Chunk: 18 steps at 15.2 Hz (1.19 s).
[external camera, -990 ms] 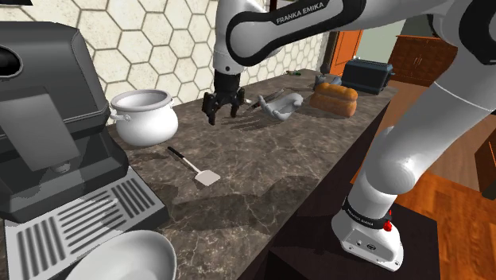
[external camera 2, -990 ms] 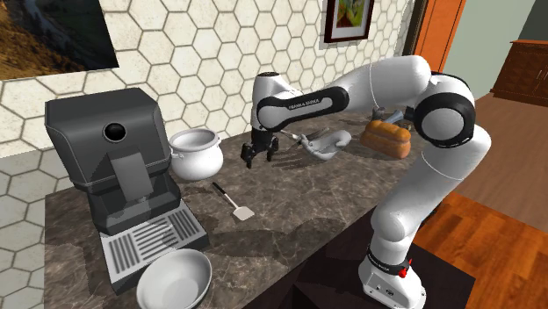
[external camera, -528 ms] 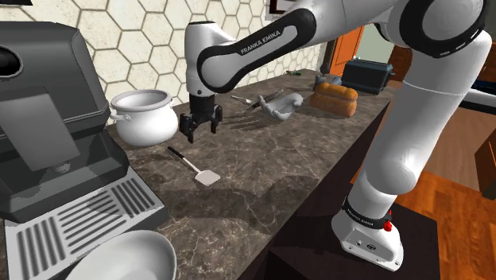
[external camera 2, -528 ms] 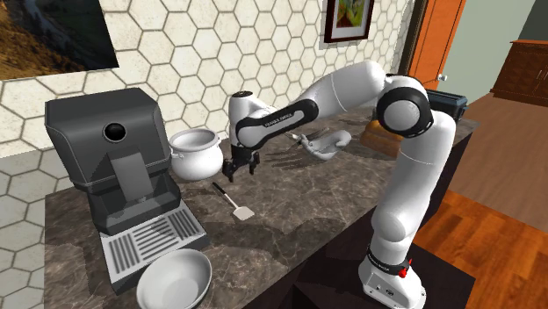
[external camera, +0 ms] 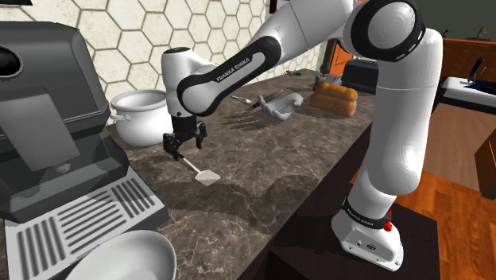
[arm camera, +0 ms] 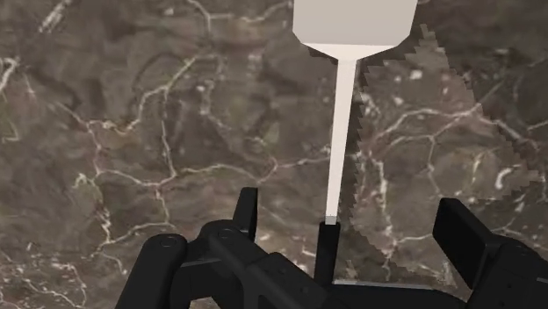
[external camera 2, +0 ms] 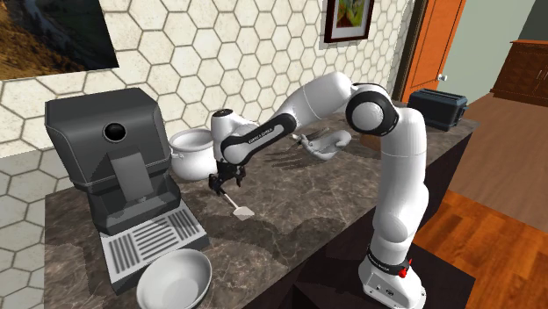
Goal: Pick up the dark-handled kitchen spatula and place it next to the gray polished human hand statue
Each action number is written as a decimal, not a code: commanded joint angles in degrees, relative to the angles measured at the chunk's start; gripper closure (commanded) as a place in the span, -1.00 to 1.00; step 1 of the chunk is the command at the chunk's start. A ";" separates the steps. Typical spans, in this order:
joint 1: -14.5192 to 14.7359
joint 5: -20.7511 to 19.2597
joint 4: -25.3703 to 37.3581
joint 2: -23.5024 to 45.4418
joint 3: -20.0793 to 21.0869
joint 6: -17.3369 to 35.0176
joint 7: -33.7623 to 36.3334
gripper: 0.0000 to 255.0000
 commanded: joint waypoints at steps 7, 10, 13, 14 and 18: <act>0.46 -1.77 -1.03 3.24 -0.61 4.00 1.19 -1.00; 0.46 -1.77 -1.03 3.24 -0.61 4.00 1.19 -1.00; 0.46 -1.77 -1.03 3.24 -0.61 3.99 1.19 -1.00; 0.46 -1.77 -1.03 3.24 -0.61 3.99 1.19 1.00; 0.46 -1.77 -1.03 3.24 -0.61 3.99 1.19 1.00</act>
